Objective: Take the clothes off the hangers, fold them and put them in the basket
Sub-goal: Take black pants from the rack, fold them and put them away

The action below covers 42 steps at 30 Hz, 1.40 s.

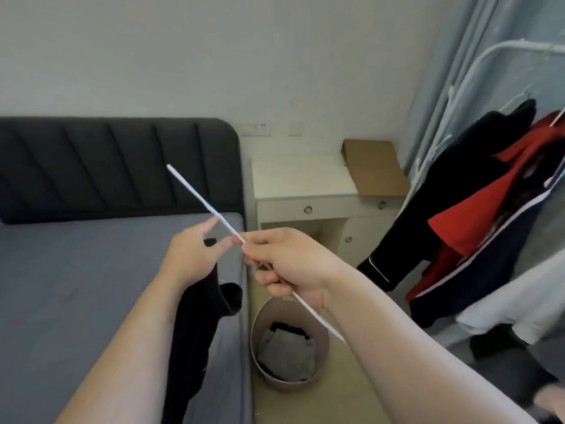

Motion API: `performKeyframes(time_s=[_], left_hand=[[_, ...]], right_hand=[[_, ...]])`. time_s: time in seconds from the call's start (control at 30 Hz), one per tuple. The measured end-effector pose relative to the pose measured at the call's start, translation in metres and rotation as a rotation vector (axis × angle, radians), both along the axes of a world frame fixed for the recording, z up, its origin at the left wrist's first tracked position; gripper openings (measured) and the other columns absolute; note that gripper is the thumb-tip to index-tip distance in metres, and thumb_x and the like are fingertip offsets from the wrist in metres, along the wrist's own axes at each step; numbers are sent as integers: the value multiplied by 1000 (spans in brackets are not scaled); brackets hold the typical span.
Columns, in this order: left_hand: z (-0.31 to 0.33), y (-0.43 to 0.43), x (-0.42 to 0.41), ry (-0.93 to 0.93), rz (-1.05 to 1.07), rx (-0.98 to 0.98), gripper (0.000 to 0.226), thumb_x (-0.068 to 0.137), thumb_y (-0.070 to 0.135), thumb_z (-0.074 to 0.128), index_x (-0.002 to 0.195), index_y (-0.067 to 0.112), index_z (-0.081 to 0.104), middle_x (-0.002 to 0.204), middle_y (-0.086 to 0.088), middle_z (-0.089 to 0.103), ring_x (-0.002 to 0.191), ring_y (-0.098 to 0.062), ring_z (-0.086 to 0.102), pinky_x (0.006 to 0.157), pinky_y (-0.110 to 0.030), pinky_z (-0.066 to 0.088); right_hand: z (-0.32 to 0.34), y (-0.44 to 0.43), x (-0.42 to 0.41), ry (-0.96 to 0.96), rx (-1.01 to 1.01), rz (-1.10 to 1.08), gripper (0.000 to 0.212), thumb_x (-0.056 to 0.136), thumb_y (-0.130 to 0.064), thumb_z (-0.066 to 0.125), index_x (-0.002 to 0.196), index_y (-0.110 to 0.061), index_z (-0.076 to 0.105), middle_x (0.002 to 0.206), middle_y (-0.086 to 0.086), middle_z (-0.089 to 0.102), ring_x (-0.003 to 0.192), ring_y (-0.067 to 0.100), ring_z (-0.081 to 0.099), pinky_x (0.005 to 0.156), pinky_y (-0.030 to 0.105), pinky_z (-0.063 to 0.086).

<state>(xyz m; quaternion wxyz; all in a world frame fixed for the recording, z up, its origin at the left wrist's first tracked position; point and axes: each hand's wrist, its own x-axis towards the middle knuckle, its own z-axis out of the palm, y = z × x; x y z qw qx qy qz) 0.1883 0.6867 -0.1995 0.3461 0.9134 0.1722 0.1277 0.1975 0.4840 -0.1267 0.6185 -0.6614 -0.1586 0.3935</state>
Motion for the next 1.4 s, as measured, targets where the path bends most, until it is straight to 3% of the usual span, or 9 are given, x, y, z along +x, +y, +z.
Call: performKeyframes(time_s=[0.17, 0.27, 0.37, 0.43, 0.63, 0.77, 0.97, 1.13, 1.4], left_hand=[[-18, 29, -9, -68, 321, -161, 61, 85, 49, 69, 136, 29, 43, 93, 5, 60, 101, -25, 59, 72, -34, 41], [-29, 50, -17, 45, 206, 17, 65, 88, 50, 65, 145, 47, 35, 96, 5, 65, 96, -22, 59, 74, -34, 47], [-49, 65, -18, 118, 141, 84, 20, 91, 46, 62, 110, 42, 70, 101, 9, 72, 101, -18, 64, 76, -31, 51], [-63, 73, -19, 132, 200, 88, 20, 95, 43, 57, 89, 33, 72, 85, 6, 71, 88, -22, 65, 71, -35, 53], [-83, 108, -12, 196, 497, 75, 30, 99, 38, 50, 94, 19, 73, 93, -12, 70, 94, -38, 61, 72, -36, 47], [-84, 127, 3, 179, 670, 78, 31, 100, 35, 49, 109, 16, 71, 104, -16, 69, 101, -40, 59, 73, -35, 42], [-97, 151, 53, 214, 784, -19, 63, 90, 44, 64, 140, 12, 41, 122, -17, 64, 119, -39, 55, 91, -43, 46], [-139, 164, 86, 313, 767, -63, 53, 91, 59, 56, 115, 12, 57, 106, -10, 67, 106, -35, 60, 82, -38, 47], [-208, 192, 95, 428, 839, -99, 48, 95, 56, 49, 76, 12, 51, 71, -9, 60, 79, -34, 60, 67, -37, 48]], right_hand=[[-23, 26, 20, 2, -52, 69, 22, 101, -16, 53, 116, -13, 69, 70, -3, 43, 53, 8, 32, 36, 17, 23], [-40, 38, 30, -26, -96, 81, 19, 101, -16, 54, 111, -14, 71, 67, -2, 41, 53, 9, 29, 37, 18, 20], [-55, 49, 41, -32, -123, 158, 20, 100, -14, 55, 114, -11, 70, 62, -6, 43, 51, 9, 29, 38, 17, 19], [-65, 54, 48, -88, -163, 185, 20, 98, -15, 59, 114, -11, 70, 59, -9, 49, 50, 8, 36, 40, 18, 24], [-123, 53, 102, -535, -582, 364, 30, 92, -40, 64, 88, -12, 70, 84, 8, 72, 78, 22, 67, 77, 33, 52], [-172, 57, 129, -240, -424, 347, 40, 95, -52, 55, 83, -15, 65, 101, 16, 72, 73, 26, 70, 64, 36, 55], [-201, 97, 178, -83, -211, 160, 40, 102, -43, 46, 84, -9, 53, 81, 16, 75, 38, 24, 51, 33, 21, 32], [-263, 134, 236, 72, -302, -68, 45, 105, -46, 36, 101, -4, 52, 76, 21, 73, 32, 15, 34, 37, 17, 24], [-404, 212, 284, 129, -587, -103, 43, 109, -33, 26, 85, -5, 48, 70, 26, 68, 22, 14, 34, 32, 12, 23]])
